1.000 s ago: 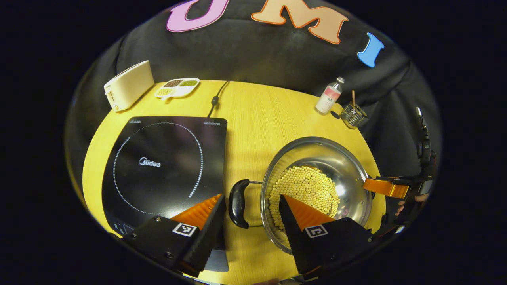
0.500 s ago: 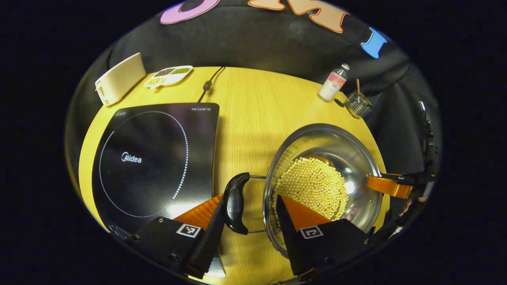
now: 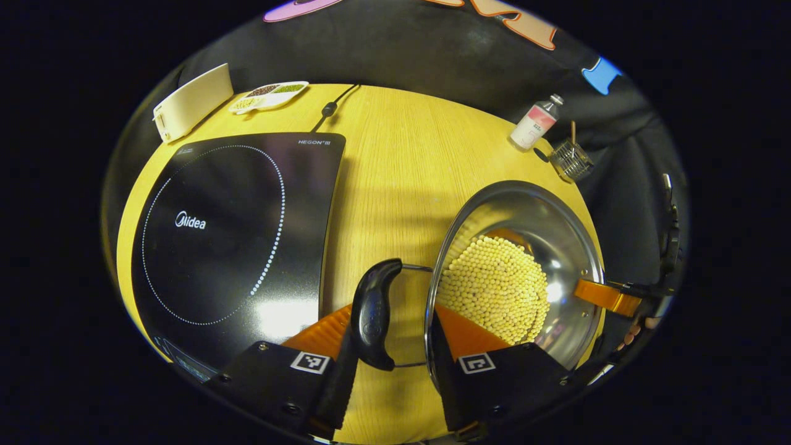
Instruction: First push the handle of the pot to place it horizontally, then grasp the pot with both hands and set it on the induction cooktop.
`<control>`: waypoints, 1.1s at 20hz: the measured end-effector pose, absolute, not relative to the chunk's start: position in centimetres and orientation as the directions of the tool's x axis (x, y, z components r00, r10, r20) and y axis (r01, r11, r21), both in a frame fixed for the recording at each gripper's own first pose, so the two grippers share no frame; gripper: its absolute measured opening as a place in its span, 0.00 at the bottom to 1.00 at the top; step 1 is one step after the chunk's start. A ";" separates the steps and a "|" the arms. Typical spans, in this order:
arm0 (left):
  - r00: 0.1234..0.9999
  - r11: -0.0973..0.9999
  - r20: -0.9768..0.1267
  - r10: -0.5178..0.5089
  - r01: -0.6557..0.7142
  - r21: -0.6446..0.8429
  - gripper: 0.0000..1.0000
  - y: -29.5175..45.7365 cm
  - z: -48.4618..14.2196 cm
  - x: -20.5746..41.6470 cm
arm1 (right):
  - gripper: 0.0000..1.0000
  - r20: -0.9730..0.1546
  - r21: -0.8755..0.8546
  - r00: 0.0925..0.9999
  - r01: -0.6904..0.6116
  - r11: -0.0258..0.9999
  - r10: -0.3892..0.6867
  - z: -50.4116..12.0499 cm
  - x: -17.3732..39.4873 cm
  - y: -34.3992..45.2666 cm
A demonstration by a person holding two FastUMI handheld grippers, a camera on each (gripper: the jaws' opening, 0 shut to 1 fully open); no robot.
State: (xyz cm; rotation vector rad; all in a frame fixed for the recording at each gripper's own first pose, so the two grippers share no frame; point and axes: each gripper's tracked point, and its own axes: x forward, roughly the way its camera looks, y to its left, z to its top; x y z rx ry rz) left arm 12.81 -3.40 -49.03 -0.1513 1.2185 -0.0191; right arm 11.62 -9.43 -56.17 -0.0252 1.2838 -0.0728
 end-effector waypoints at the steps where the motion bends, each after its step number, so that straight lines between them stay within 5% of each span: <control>1: 0.345 0.989 -0.933 -0.100 -0.070 -0.131 0.60 -3.5 -49.1 12.8 | 0.58 -0.959 -0.048 0.276 0.046 0.998 -0.059 -56.5 11.5 -9.5; 4: 0.339 0.982 -0.933 -0.119 -0.097 -0.160 0.57 -3.9 -48.6 12.3 | 0.45 -0.962 -0.035 0.270 0.054 0.998 -0.049 -56.0 11.5 -9.6; 12: 0.399 0.989 -0.912 -0.095 -0.066 -0.132 0.56 -3.6 -43.8 13.0 | 0.52 -0.955 0.008 0.296 0.070 0.998 -0.013 -52.5 11.5 -8.8; 13: 0.404 0.989 -0.911 -0.090 -0.070 -0.128 0.56 -3.4 -43.3 12.9 | 0.45 -0.953 0.010 0.304 0.061 0.998 -0.009 -52.0 11.6 -8.4; 14: 0.409 0.989 -0.909 -0.083 -0.077 -0.125 0.56 -3.2 -42.7 12.8 | 0.51 -0.951 0.014 0.310 0.051 0.999 -0.002 -51.5 11.8 -8.1; 17: 0.423 0.988 -0.905 -0.053 -0.111 -0.110 0.55 -2.0 -41.2 12.3 | 0.51 -0.947 0.024 0.319 0.012 1.000 0.019 -50.5 12.4 -6.5; 18: 0.424 0.987 -0.905 -0.038 -0.125 -0.100 0.55 -1.5 -40.8 11.8 | 0.44 -0.946 0.027 0.322 -0.006 1.000 0.027 -50.2 12.6 -6.0; 19: 0.424 0.986 -0.905 -0.023 -0.139 -0.091 0.56 -0.9 -40.4 11.5 | 0.51 -0.945 0.032 0.324 -0.022 0.999 0.037 -50.1 12.6 -5.4; 22: 0.434 0.983 -0.901 0.014 -0.169 -0.066 0.56 1.1 -39.1 10.7 | 0.51 -0.943 0.058 0.324 -0.052 0.997 0.072 -49.8 12.6 -2.9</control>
